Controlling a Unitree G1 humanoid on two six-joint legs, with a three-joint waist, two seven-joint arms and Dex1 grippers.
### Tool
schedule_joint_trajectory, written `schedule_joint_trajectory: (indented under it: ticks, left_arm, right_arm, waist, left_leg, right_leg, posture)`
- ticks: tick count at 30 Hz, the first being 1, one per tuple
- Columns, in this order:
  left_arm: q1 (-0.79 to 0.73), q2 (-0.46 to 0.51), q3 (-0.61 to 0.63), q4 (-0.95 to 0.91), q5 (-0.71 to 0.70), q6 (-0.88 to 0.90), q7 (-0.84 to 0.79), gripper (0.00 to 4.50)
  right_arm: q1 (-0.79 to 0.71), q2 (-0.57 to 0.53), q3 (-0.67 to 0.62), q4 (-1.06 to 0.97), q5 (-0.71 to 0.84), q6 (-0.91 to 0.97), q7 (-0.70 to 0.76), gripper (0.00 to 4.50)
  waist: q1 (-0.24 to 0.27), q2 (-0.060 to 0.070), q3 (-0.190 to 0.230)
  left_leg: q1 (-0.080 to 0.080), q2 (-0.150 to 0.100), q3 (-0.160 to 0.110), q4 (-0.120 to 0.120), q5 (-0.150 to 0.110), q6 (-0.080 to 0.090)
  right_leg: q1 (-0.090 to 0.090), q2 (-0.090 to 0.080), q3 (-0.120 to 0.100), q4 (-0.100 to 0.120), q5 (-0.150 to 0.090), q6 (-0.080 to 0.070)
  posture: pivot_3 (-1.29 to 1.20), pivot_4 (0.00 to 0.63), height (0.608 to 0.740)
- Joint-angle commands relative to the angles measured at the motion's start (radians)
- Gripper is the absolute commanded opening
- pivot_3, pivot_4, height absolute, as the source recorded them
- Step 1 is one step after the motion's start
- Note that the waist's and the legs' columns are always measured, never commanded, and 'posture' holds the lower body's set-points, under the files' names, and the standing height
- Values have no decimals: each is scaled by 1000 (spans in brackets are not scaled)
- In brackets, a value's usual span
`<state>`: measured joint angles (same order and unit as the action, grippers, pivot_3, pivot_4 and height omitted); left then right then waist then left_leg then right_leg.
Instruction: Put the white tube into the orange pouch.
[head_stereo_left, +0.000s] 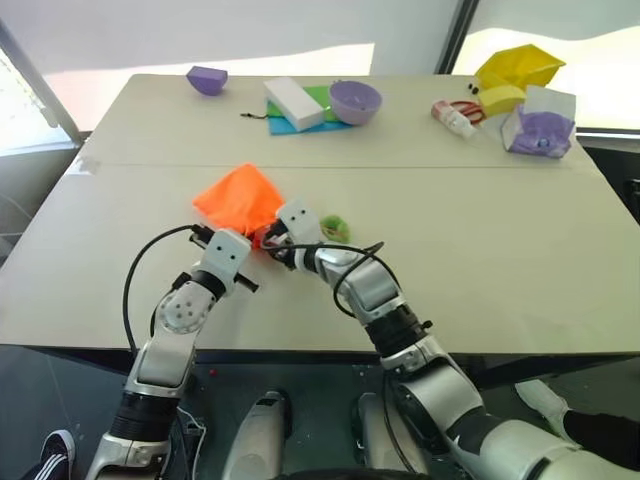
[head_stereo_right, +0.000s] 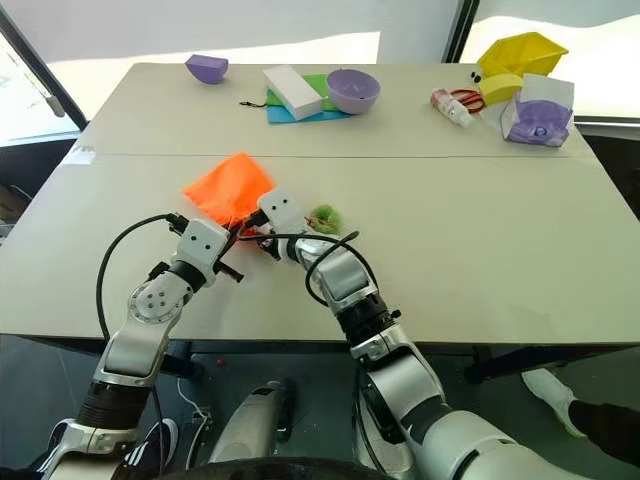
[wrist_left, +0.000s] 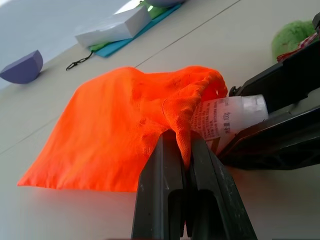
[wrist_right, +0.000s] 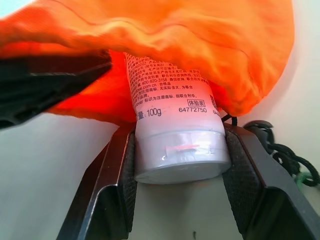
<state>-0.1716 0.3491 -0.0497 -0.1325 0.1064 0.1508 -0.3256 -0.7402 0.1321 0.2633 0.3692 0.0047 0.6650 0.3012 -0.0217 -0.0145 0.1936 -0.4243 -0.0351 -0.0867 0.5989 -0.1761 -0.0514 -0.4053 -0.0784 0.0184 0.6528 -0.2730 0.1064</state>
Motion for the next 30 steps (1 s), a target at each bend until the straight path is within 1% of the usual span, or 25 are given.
schedule_joint_trajectory:
  ticks: [1,4,7,10,12,16,19,26,28,30]
  left_arm:
    - [-11,0,-1,-34,-5,-7,-3,0]
    - [-10,0,-1,-33,-6,-7,-5,0]
    - [-9,0,-3,-36,-5,-6,-7,0]
    - [-8,-1,-4,-38,-5,-7,-8,0]
    - [-7,-1,-3,-38,-4,-8,-6,0]
    - [-3,-2,-3,-42,-3,-7,-5,0]
    - [-1,-1,-3,-45,-2,-6,-5,0]
    - [1,-1,-6,-44,-1,-5,-3,0]
    - [0,-1,-6,-42,-1,-5,-2,0]
    - [3,-1,-5,-45,-1,-4,-2,0]
  right_arm:
    - [-47,45,35,21,-18,-45,-6,1814]
    - [-61,62,36,66,-14,-66,-8,1814]
    - [-109,67,14,148,-15,-126,-28,1814]
    - [-156,74,-17,231,3,-173,-31,1814]
    - [-172,99,-52,262,37,-177,-29,1814]
    - [-166,130,-36,279,57,-197,18,1814]
    - [-152,133,-22,266,75,-194,60,1814]
    - [-153,135,-37,260,100,-180,59,1814]
    - [-144,127,-25,251,103,-174,72,2867]
    - [-139,125,-29,233,105,-167,57,3806]
  waist:
    - [0,0,0]
    - [0,0,0]
    - [-1,0,0]
    - [-1,0,0]
    - [-1,0,0]
    - [0,0,0]
    - [-1,0,0]
    - [-15,0,0]
    - [-18,0,0]
    - [-21,0,0]
  left_leg:
    - [0,0,0,0,0,0]
    - [0,0,0,0,0,0]
    - [0,0,0,0,0,0]
    - [1,0,0,0,0,0]
    - [1,0,0,0,0,0]
    - [0,0,0,-1,0,0]
    - [0,0,0,-2,0,0]
    - [0,0,0,-2,0,0]
    - [0,0,0,-2,0,0]
    - [0,0,0,-2,0,0]
  right_leg:
    - [0,0,0,0,0,0]
    - [0,0,0,0,0,0]
    - [0,0,0,0,0,0]
    - [0,0,0,0,0,0]
    - [0,0,0,0,0,0]
    - [0,0,0,0,0,0]
    - [0,0,0,0,0,0]
    - [-1,0,0,1,0,0]
    - [-1,0,0,1,0,0]
    - [-1,0,0,1,0,0]
  posture:
    - [0,150,740]
    - [0,150,740]
    - [0,150,740]
    - [0,150,740]
    - [0,150,740]
    - [0,150,740]
    - [0,150,740]
    - [0,150,740]
    - [0,150,740]
    - [0,150,740]
